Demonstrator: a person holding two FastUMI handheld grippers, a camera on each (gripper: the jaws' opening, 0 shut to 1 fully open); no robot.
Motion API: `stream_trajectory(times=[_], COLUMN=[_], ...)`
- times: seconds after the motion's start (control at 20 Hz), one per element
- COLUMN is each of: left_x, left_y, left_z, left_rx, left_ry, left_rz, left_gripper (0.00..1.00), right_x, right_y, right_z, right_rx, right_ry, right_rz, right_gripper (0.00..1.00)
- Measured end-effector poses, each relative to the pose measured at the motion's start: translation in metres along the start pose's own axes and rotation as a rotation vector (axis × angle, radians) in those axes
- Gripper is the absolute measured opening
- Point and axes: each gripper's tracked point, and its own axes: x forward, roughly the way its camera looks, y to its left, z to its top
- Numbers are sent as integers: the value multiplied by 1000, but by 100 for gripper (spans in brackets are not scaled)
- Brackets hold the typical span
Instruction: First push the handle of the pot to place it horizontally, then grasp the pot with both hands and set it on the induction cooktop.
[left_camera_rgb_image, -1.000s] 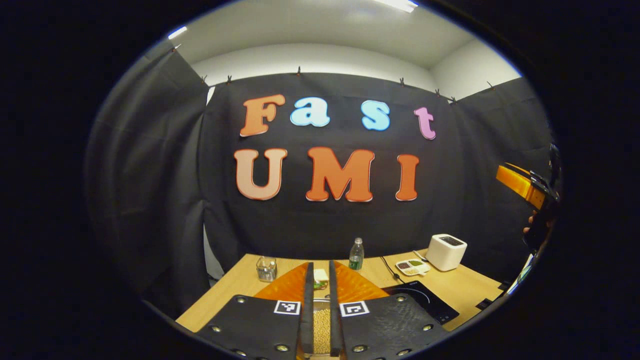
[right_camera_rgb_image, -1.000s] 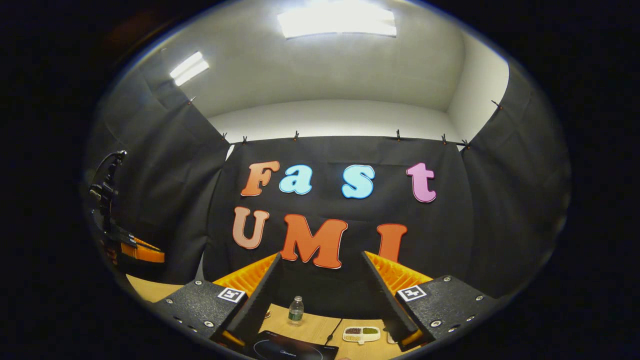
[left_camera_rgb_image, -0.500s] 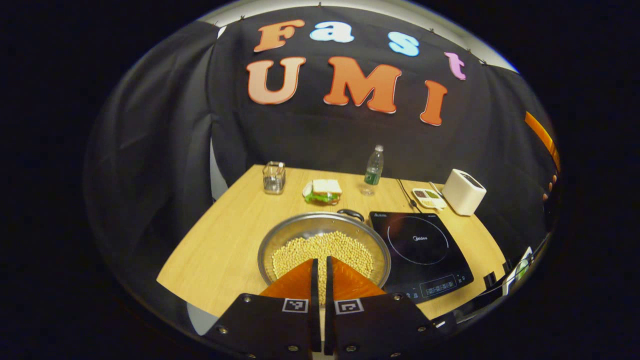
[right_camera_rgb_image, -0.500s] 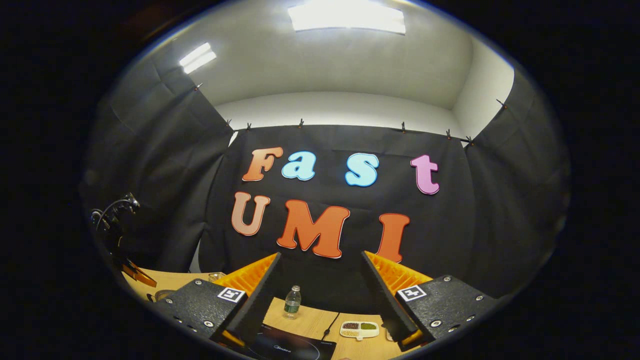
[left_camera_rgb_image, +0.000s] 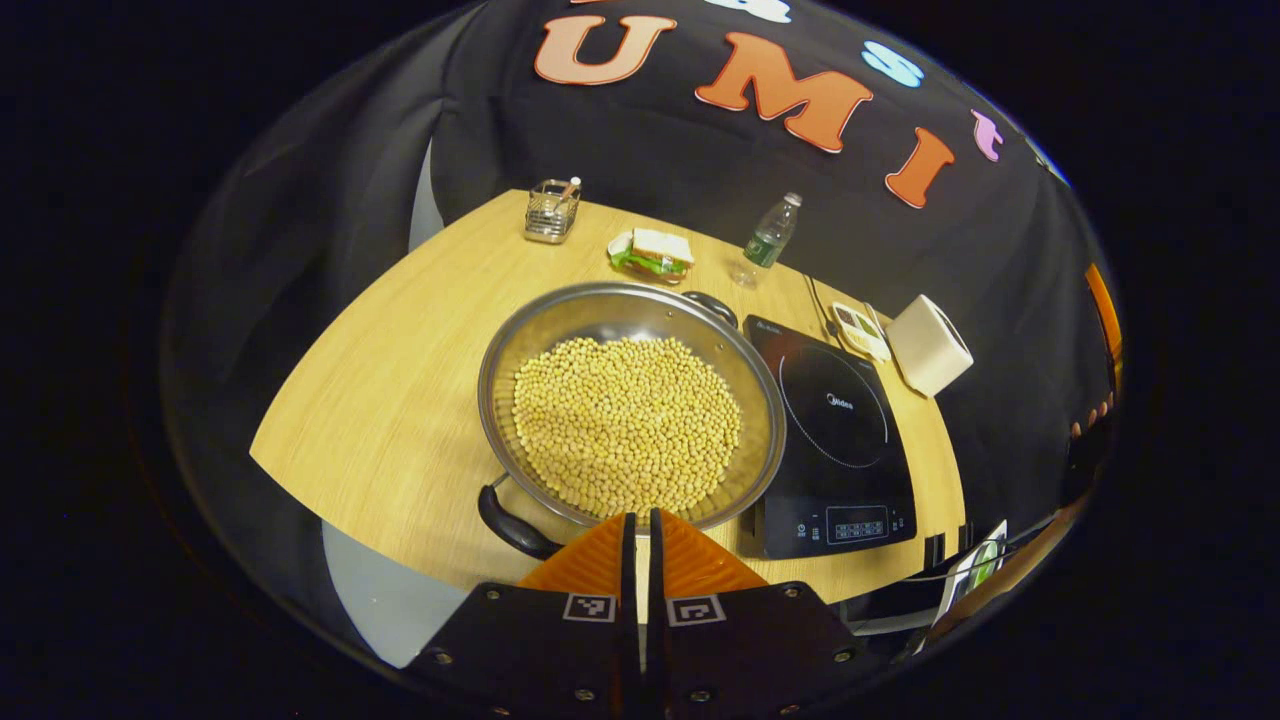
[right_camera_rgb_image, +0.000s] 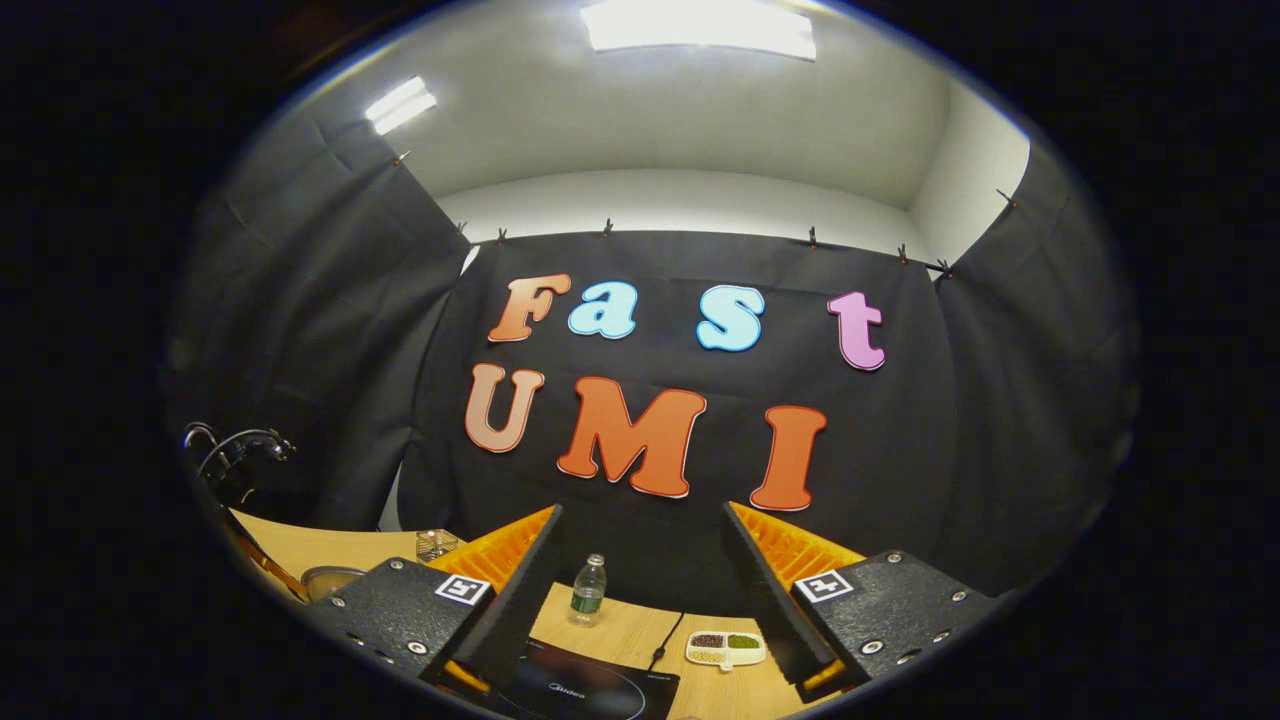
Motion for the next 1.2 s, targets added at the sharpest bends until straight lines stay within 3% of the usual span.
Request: stream_trajectory(times=[0.25, 0.6, 0.8, 1.0, 1.2], left_x=[4, 28, 36, 46, 54], left_y=[1, 21, 20, 43, 72], left_z=[-22, -42, -47, -36, -23], left_rx=[-41, -85, -134, -122, -120], left_ry=[77, 167, 211, 204, 185], left_rz=[-36, -13, -38, 2, 65], left_gripper=[4, 4, 1, 5, 1], right_x=[4, 17, 28, 40, 56], right_y=[2, 13, 28, 47, 73], right_z=[-22, -45, -56, -73, -98], right_rx=[2, 19, 22, 18, 27], right_ry=[38, 90, 119, 159, 224], right_rz=[-5, 1, 15, 42, 93], right_gripper=[95, 95, 95, 95, 95])
